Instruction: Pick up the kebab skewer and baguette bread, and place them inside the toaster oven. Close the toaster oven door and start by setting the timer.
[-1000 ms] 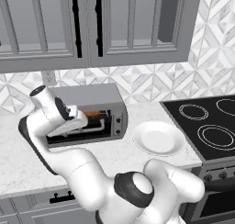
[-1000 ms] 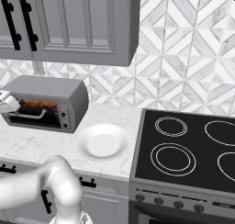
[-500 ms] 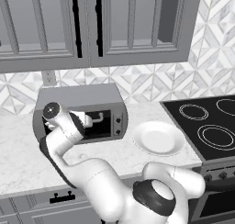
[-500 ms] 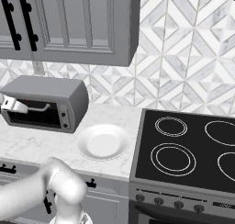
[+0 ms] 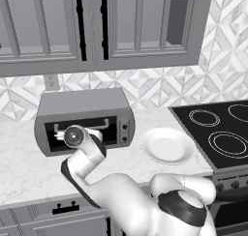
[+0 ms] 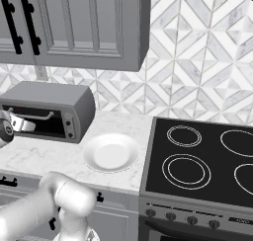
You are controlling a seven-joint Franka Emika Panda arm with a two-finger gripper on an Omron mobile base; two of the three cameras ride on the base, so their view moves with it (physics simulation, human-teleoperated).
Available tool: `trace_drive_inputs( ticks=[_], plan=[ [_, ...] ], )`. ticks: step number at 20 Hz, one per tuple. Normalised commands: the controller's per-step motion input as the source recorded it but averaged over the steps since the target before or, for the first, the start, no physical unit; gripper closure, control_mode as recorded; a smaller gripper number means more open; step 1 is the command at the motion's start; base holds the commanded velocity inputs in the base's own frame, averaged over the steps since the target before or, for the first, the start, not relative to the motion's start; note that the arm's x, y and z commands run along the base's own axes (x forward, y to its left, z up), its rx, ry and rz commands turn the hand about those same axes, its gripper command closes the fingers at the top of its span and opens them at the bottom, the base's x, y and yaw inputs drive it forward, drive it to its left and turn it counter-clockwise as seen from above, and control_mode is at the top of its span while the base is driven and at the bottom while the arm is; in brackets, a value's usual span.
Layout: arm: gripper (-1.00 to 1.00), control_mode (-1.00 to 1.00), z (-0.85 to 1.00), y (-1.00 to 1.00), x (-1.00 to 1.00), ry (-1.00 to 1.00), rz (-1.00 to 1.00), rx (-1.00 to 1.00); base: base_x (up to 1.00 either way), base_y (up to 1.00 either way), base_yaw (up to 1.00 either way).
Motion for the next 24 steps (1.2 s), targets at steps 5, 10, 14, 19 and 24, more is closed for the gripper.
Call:
trace_drive_inputs(
  ticks=[5,10,14,19,24],
  plan=[
    [-1.00,-1.00,0.31,-0.11,-0.78,-0.09,0.01,0.07,0.00,0.00,0.00],
    [-1.00,-1.00,0.34,0.00,-0.95,-0.06,0.00,0.06,0.00,0.00,0.00],
    [-1.00,-1.00,0.19,-0.27,-0.54,-0.04,0.00,0.04,0.00,0.00,0.00],
    [-1.00,-1.00,0.29,-0.43,-0.22,-0.11,0.00,0.00,0.00,0.00,0.00],
    [-1.00,-1.00,0.40,-0.35,-0.08,-0.02,0.01,0.00,0.00,0.00,0.00]
  ],
)
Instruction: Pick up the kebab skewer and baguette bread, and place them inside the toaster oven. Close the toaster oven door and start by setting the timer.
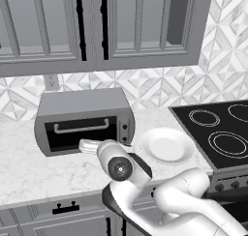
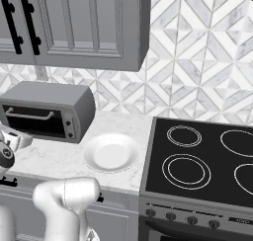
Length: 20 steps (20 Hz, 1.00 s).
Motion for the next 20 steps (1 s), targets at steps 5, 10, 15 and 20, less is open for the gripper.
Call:
trace_drive_inputs(
  ticks=[5,10,15,20],
  plan=[
    [-1.00,-1.00,0.43,-0.29,-0.17,0.03,0.18,-0.16,0.00,0.00,0.00],
    [-1.00,-1.00,0.02,-0.33,-0.24,0.28,0.26,-0.50,0.00,0.00,0.00],
    [-1.00,-1.00,0.00,-0.17,-0.02,0.41,0.25,-0.64,0.00,0.00,0.00],
    [-1.00,-1.00,-0.04,-0.01,0.00,0.31,0.31,-0.62,0.00,0.00,0.00]
  ],
)
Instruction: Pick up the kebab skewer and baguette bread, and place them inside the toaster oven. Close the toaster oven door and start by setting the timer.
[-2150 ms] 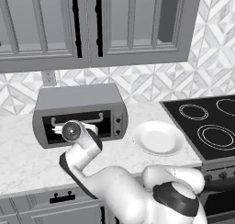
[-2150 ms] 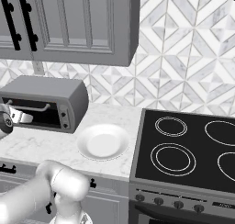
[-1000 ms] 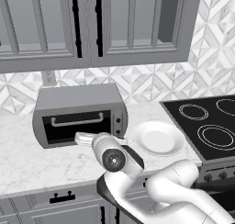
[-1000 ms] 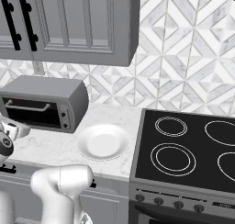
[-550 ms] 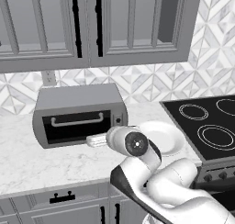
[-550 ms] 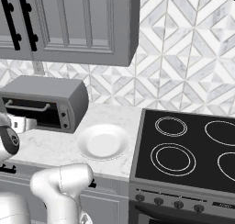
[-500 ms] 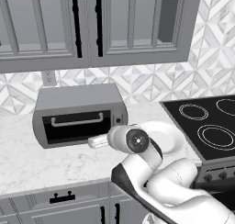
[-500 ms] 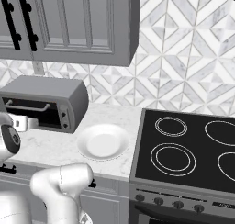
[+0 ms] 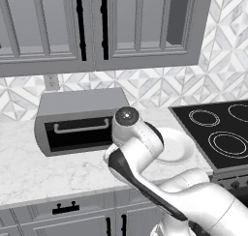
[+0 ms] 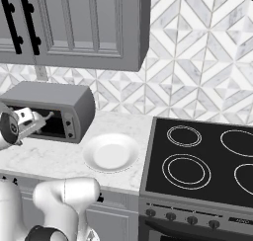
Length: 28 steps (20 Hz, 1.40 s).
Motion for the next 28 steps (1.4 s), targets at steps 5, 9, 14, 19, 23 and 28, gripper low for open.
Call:
trace_drive_inputs(
  ticks=[5,9,14,19,23,28],
  plan=[
    [-1.00,-1.00,-0.25,0.00,-0.10,0.09,0.37,-0.64,0.00,0.00,0.00],
    [-1.00,-1.00,-0.03,-0.10,0.00,0.00,0.33,-0.56,0.00,0.00,0.00],
    [-1.00,-1.00,-0.04,-0.37,0.00,0.10,0.36,-0.46,0.00,0.00,0.00],
    [-1.00,-1.00,-0.19,-0.60,0.00,0.19,0.37,-0.35,0.00,0.00,0.00],
    [-1.00,-1.00,-0.33,-0.24,0.00,0.19,0.35,-0.36,0.00,0.00,0.00],
    [-1.00,-1.00,-0.22,0.02,0.23,0.21,0.35,-0.31,0.00,0.00,0.00]
  ],
)
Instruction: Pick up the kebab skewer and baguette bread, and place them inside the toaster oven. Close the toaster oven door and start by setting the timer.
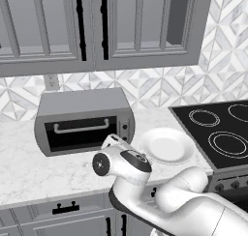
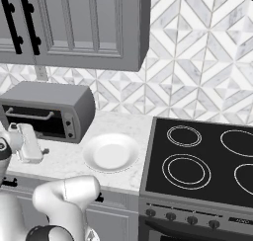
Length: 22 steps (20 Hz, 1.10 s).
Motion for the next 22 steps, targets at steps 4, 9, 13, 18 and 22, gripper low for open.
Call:
trace_drive_inputs(
  ticks=[4,9,13,18,22],
  plan=[
    [-1.00,-1.00,0.00,0.00,0.26,0.04,0.29,-0.12,0.00,0.00,0.00],
    [-1.00,-1.00,-0.15,0.00,0.31,0.00,0.08,-0.14,0.00,0.00,0.00],
    [-1.00,-1.00,-0.23,0.00,0.29,-0.01,0.00,-0.17,0.00,0.00,0.00],
    [-1.00,-1.00,-0.03,0.03,0.26,-0.02,0.00,-0.15,0.00,0.00,0.00],
    [-1.00,-1.00,0.00,0.00,0.26,0.00,0.00,-0.12,0.00,0.00,0.00]
  ],
)
